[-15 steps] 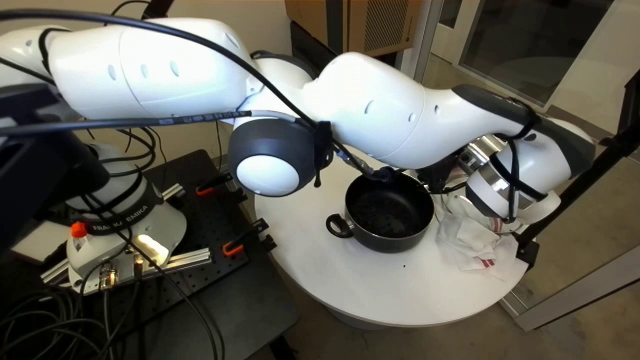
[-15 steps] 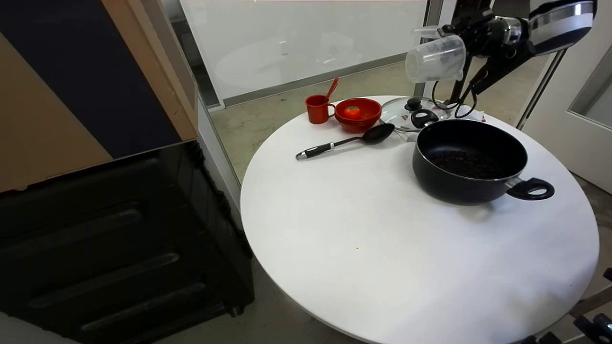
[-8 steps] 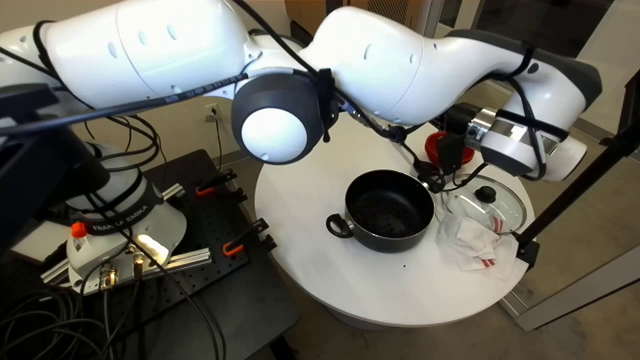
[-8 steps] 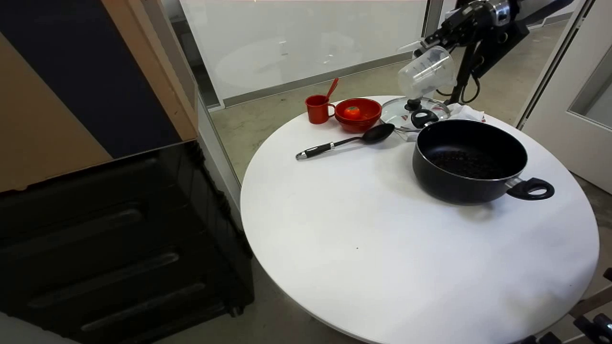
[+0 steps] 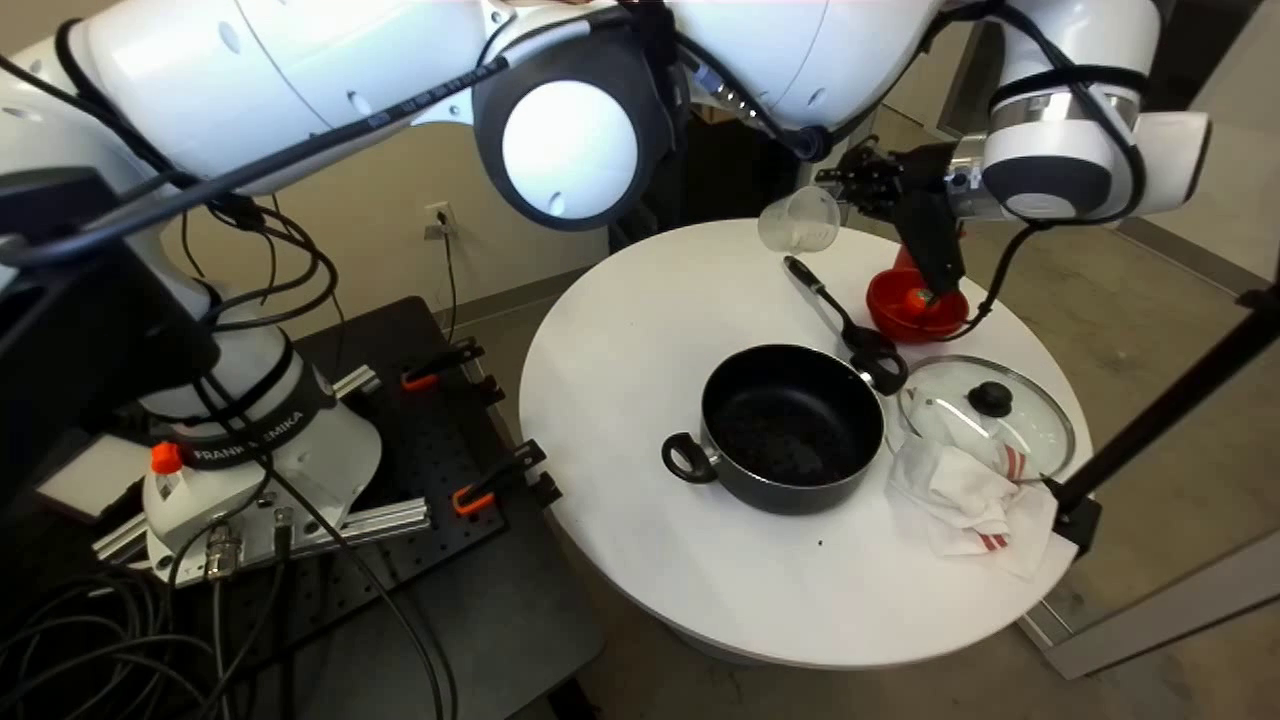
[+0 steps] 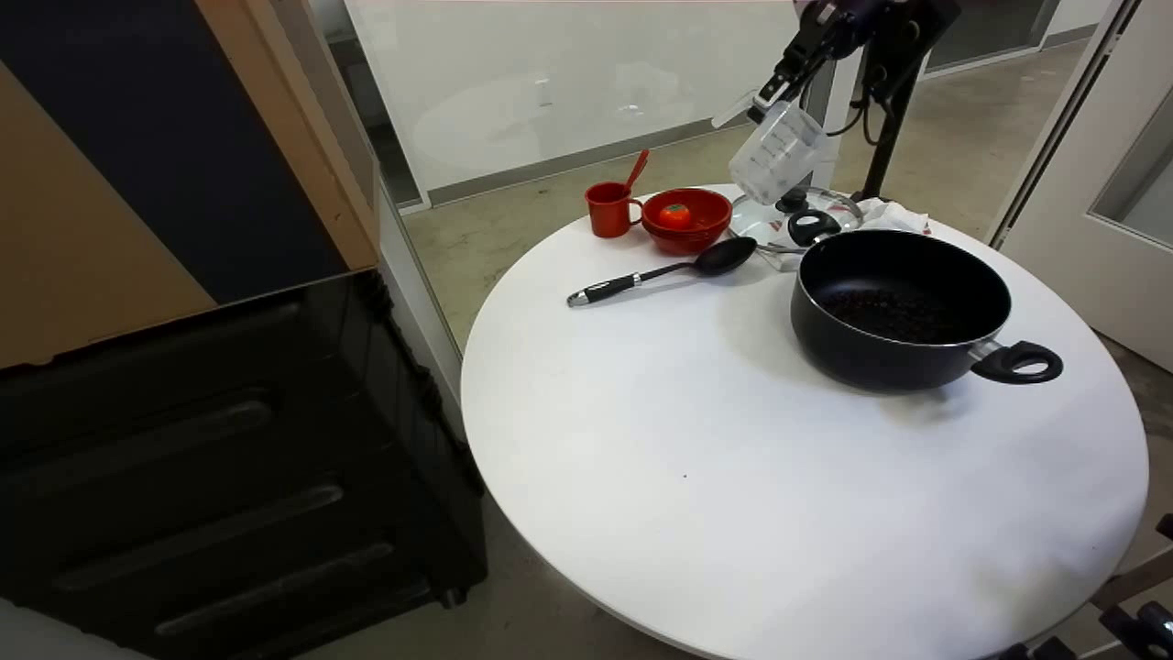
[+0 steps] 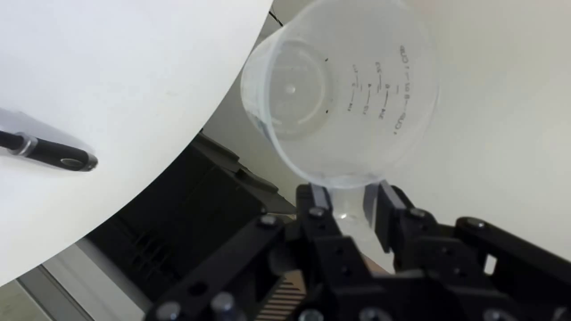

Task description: Pour the contents of the jug into the pot

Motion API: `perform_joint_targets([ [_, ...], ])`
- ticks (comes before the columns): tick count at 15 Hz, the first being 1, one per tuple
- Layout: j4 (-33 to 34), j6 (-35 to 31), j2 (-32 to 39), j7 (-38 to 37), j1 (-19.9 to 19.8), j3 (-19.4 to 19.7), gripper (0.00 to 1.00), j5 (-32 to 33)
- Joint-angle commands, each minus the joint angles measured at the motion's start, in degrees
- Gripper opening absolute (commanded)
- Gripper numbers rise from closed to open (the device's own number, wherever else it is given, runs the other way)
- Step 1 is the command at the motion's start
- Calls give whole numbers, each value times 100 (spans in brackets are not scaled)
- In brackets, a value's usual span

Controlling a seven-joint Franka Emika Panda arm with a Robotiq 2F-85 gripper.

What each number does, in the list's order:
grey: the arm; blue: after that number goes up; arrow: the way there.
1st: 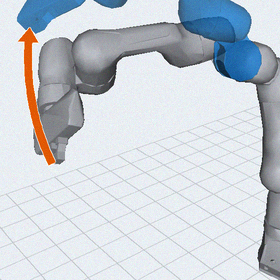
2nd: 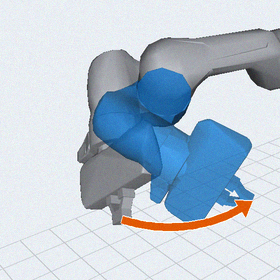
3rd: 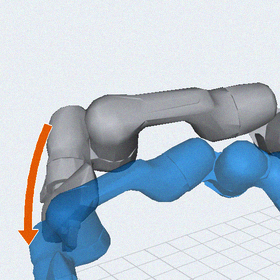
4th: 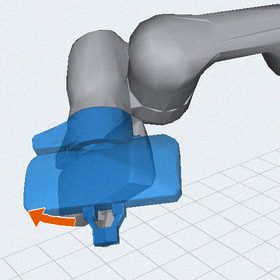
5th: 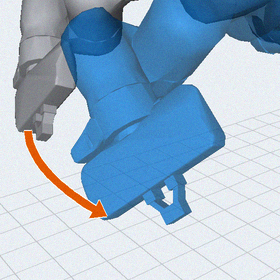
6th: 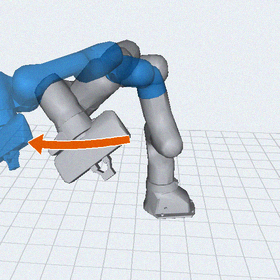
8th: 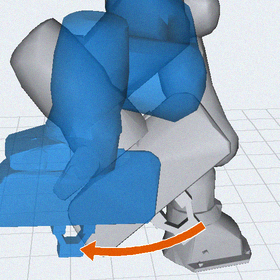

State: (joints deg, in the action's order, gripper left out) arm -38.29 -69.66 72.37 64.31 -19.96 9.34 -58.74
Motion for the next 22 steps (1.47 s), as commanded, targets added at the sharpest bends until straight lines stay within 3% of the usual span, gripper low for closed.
perform_joint_targets([
  [1,-207,-434,-264,198,680,319,7,564],
  [11,-881,-1704,-314,747,2377,623,7,2112],
  [16,-1760,-2885,-316,1163,3054,696,7,2875],
  [22,-2977,-4642,-328,1623,3598,759,7,3703],
])
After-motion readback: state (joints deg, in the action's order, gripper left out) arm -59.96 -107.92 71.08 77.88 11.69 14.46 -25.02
